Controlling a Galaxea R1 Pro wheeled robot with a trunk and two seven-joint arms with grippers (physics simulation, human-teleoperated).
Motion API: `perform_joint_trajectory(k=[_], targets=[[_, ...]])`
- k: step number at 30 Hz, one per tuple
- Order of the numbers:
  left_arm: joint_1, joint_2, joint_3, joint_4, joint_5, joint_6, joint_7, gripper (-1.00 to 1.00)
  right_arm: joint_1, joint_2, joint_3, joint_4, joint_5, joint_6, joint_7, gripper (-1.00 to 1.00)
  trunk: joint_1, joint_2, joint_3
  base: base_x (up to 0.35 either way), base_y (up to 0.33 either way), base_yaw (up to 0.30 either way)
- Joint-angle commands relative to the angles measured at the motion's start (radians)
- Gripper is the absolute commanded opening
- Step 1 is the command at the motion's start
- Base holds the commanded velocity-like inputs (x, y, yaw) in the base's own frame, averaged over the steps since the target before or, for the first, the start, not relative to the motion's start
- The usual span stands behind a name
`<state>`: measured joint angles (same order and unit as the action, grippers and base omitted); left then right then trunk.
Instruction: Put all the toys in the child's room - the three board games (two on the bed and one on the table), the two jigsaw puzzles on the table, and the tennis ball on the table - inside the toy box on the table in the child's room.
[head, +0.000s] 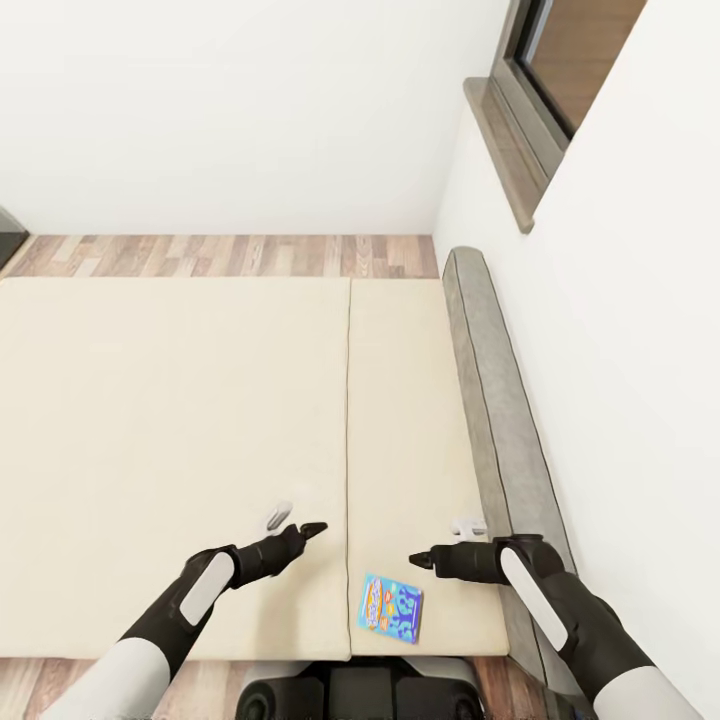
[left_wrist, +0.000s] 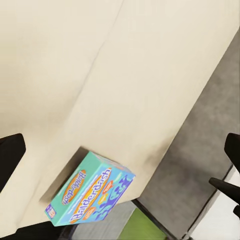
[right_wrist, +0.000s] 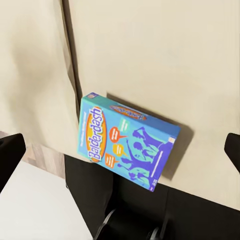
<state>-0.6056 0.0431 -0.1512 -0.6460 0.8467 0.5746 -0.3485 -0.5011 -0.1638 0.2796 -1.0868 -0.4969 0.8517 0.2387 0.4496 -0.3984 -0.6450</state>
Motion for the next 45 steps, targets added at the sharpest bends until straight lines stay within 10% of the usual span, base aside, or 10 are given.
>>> perform_joint_trajectory(k=[1,45], targets=[[-0.003,0.000,-0.007,0.005,0.004,-0.003,-0.001,1.00,-0.001,0.000,0.001,-0.001,0.006,0.003,0.006,1.00,0.000,-0.002,-0.003,0.000,0.000,0.000],[-0.013,-0.010,-0.030,0.041,0.007,-0.037,-0.013,1.00,0.001,-0.005,0.000,-0.031,-0.001,0.037,0.014,1.00,0.000,-0.002,-0.073,0.000,0.000,0.000]])
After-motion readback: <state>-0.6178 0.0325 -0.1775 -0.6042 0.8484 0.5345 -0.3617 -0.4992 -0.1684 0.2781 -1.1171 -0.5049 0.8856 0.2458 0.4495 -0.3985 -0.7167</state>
